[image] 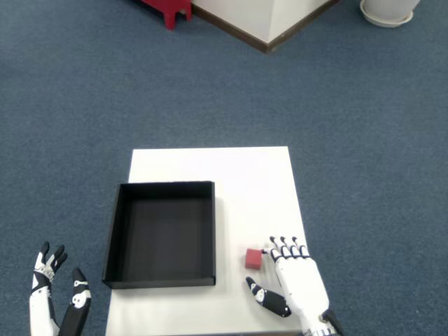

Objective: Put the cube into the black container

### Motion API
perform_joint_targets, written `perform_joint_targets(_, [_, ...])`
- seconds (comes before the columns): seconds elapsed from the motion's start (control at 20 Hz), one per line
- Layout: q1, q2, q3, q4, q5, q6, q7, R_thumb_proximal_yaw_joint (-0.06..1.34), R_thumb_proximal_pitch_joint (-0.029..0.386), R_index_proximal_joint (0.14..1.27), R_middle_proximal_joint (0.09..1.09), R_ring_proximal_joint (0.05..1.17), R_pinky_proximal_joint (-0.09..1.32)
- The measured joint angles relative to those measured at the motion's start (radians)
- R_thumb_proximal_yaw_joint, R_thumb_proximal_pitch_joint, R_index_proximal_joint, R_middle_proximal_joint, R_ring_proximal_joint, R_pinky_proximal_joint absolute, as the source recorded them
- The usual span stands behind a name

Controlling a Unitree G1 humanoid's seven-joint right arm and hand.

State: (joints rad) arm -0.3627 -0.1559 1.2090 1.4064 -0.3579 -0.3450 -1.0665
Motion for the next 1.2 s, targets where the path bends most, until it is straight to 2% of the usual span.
perform_joint_targets(1.2, [-0.02,0.003,0.058,-0.041,0.003,0.002,0.0,0.53,0.066,0.44,0.16,0.17,-0.02])
